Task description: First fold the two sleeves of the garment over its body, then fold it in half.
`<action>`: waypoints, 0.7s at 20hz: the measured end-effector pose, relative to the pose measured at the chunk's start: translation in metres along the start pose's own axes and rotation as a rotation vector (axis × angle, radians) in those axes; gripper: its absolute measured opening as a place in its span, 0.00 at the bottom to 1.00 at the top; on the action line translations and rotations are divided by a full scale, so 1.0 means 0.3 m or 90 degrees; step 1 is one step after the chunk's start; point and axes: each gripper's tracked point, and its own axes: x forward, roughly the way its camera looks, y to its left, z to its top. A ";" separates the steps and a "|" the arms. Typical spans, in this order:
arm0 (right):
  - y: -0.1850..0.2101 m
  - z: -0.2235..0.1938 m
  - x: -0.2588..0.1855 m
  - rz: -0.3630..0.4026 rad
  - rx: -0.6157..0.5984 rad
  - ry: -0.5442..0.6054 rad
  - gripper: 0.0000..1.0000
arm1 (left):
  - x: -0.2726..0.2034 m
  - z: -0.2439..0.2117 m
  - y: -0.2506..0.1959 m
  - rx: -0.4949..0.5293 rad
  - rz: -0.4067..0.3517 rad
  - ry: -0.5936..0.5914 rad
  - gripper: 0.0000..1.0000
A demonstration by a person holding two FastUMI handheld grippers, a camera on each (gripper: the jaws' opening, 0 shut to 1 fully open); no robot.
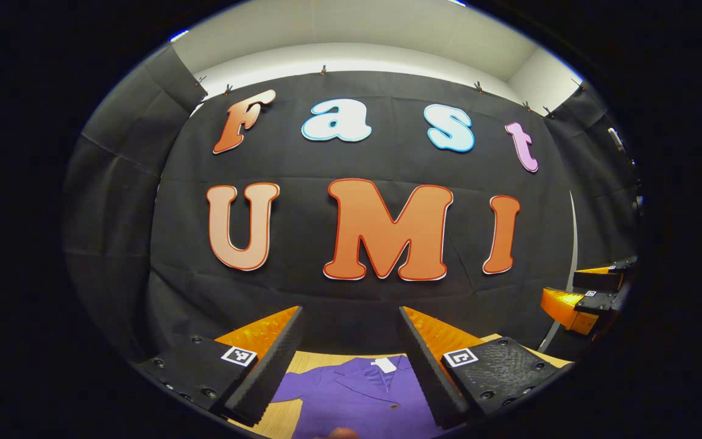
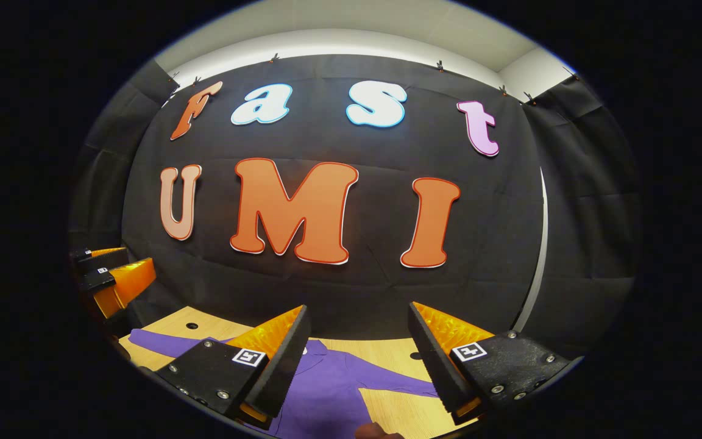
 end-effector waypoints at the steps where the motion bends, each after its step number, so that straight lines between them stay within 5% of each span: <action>1: -0.007 0.000 -0.003 -0.006 -0.006 -0.001 0.95 | -0.004 0.005 0.009 0.000 0.002 -0.003 0.95; 14: -0.237 -0.273 -0.004 -0.146 -0.008 0.131 0.95 | -0.034 -0.036 0.070 0.040 -0.033 0.001 0.95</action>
